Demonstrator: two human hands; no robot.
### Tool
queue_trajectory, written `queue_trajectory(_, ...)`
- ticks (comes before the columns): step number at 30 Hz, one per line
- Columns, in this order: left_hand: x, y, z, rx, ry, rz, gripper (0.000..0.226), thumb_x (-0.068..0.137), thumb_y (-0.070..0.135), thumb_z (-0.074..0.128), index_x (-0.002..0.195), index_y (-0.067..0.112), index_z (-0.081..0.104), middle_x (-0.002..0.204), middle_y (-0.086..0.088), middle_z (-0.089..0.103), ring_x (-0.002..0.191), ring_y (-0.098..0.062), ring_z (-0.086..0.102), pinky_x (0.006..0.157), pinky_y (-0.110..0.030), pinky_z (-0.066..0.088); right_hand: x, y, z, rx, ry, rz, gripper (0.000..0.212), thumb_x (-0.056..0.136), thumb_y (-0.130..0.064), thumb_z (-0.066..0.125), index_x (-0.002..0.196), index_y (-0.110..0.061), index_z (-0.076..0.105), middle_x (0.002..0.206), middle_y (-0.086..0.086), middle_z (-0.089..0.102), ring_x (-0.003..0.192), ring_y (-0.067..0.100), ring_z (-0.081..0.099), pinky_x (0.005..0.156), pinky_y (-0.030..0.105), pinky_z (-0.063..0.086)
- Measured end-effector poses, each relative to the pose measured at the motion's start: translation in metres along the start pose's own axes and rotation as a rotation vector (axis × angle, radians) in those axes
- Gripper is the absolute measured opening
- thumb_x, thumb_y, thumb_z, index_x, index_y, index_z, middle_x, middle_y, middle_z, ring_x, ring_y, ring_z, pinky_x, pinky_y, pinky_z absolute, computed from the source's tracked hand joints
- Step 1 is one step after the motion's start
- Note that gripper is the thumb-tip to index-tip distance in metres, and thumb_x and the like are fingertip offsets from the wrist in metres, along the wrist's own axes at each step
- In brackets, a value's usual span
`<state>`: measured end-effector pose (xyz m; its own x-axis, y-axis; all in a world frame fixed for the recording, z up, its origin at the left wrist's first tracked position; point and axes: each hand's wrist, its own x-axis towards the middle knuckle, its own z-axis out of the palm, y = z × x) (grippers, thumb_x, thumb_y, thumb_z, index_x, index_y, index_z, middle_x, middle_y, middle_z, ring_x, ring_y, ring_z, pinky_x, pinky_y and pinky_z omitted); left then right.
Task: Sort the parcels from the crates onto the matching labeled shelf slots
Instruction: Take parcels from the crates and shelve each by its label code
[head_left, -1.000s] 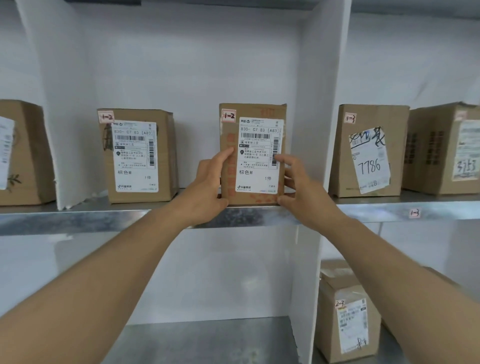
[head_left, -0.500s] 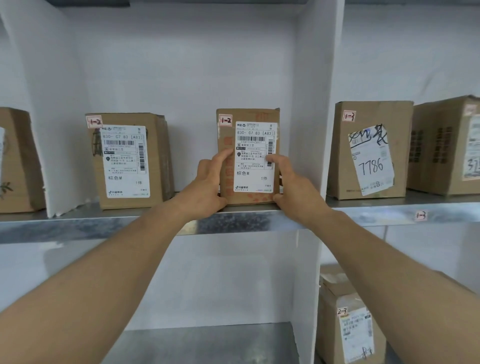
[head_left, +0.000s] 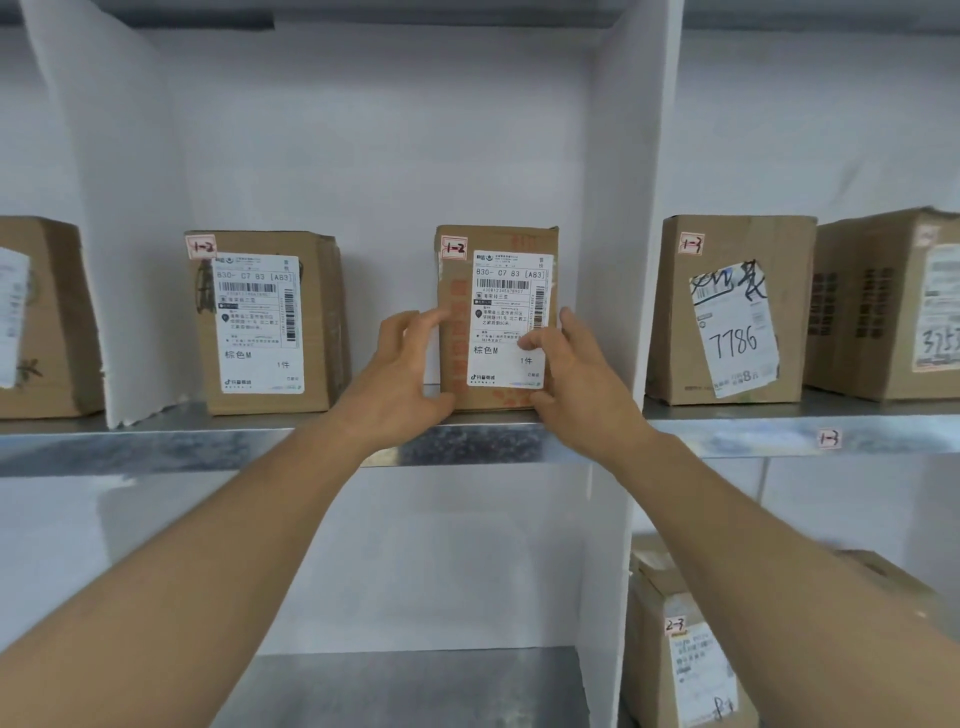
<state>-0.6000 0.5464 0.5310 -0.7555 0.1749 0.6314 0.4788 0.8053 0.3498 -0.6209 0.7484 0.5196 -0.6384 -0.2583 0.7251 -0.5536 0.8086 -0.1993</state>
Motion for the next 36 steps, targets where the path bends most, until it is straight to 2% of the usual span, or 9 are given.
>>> queue_trajectory(6,-0.059,-0.003,-0.001,0.081,0.333,0.084,0.037,0.087,0.031,0.058,0.12,0.017,0.055,0.132,0.002,0.047,0.118,-0.013,0.047,0.091,-0.027,0.039,-0.036,-0.032,0.018,-0.123,0.492,-0.245,0.027,0.073,-0.003,0.067,0.099,-0.004,0.062,0.115,0.02,0.059,0.101,0.038,0.058,0.075,0.044,0.053)
queue_trajectory(9,-0.104,-0.012,0.012,0.158,0.39,0.026,0.03,0.087,0.031,0.06,0.113,0.016,0.061,0.116,0.001,0.06,0.105,-0.015,0.053,0.081,-0.025,0.037,-0.065,-0.051,0.047,-0.078,0.51,-0.296,0.015,0.075,-0.009,0.062,0.09,-0.007,0.064,0.097,0.013,0.062,0.088,0.03,0.057,0.068,0.038,0.048)
queue_trajectory(12,-0.157,-0.028,0.032,0.206,0.373,-0.119,0.025,0.087,0.024,0.066,0.11,0.016,0.064,0.11,0.0,0.064,0.1,-0.02,0.058,0.079,-0.025,0.038,-0.102,-0.07,0.089,0.023,0.381,-0.31,0.015,0.078,-0.014,0.056,0.088,-0.011,0.066,0.089,0.007,0.061,0.08,0.025,0.057,0.064,0.034,0.046)
queue_trajectory(19,-0.268,-0.061,0.056,0.233,0.257,-0.5,0.046,0.083,0.05,0.04,0.107,0.02,0.066,0.105,0.005,0.064,0.095,-0.018,0.058,0.074,-0.026,0.044,-0.178,-0.114,0.172,0.218,0.097,-0.358,0.015,0.075,-0.017,0.053,0.079,-0.012,0.066,0.081,0.004,0.061,0.068,0.023,0.059,0.057,0.029,0.045)
queue_trajectory(23,-0.329,-0.068,0.048,0.38,0.238,-0.681,0.026,0.083,0.032,0.062,0.103,0.016,0.068,0.103,-0.001,0.066,0.092,-0.024,0.062,0.071,-0.027,0.041,-0.212,-0.148,0.205,0.297,-0.085,-0.392,0.013,0.067,-0.012,0.073,0.077,-0.011,0.066,0.078,0.005,0.061,0.065,0.023,0.059,0.053,0.033,0.05)
queue_trajectory(25,-0.358,-0.069,0.041,0.441,0.182,-0.784,0.029,0.084,0.035,0.059,0.102,0.015,0.068,0.103,-0.003,0.066,0.093,-0.027,0.062,0.072,-0.029,0.043,-0.228,-0.167,0.217,0.33,-0.178,-0.413,0.016,0.066,-0.014,0.075,0.078,-0.011,0.065,0.078,0.005,0.061,0.066,0.025,0.06,0.053,0.034,0.05)
queue_trajectory(28,-0.401,-0.071,0.027,0.497,0.094,-0.901,0.04,0.082,0.041,0.049,0.104,0.014,0.069,0.106,-0.006,0.067,0.095,-0.031,0.063,0.074,-0.039,0.05,-0.251,-0.199,0.226,0.357,-0.331,-0.449,0.019,0.067,-0.018,0.074,0.084,-0.01,0.07,0.09,0.009,0.066,0.075,0.03,0.064,0.06,0.037,0.052)
queue_trajectory(31,-0.446,-0.073,0.011,0.582,0.033,-0.982,0.046,0.082,0.042,0.053,0.117,0.015,0.065,0.123,-0.011,0.061,0.108,-0.035,0.06,0.085,-0.045,0.049,-0.272,-0.232,0.227,0.301,-0.489,-0.487,0.044,0.062,-0.023,0.083,0.102,-0.008,0.071,0.111,0.018,0.065,0.088,0.035,0.066,0.071,0.041,0.054)
queue_trajectory(36,-0.513,-0.073,-0.022,0.67,-0.056,-1.133,0.069,0.089,0.059,0.034,0.147,0.023,0.032,0.155,-0.013,0.024,0.142,-0.033,0.026,0.111,-0.051,0.026,-0.302,-0.297,0.218,0.255,-0.563,-0.576,0.063,0.074,-0.043,0.065,0.128,-0.012,0.057,0.133,0.024,0.052,0.113,0.039,0.058,0.094,0.053,0.046)
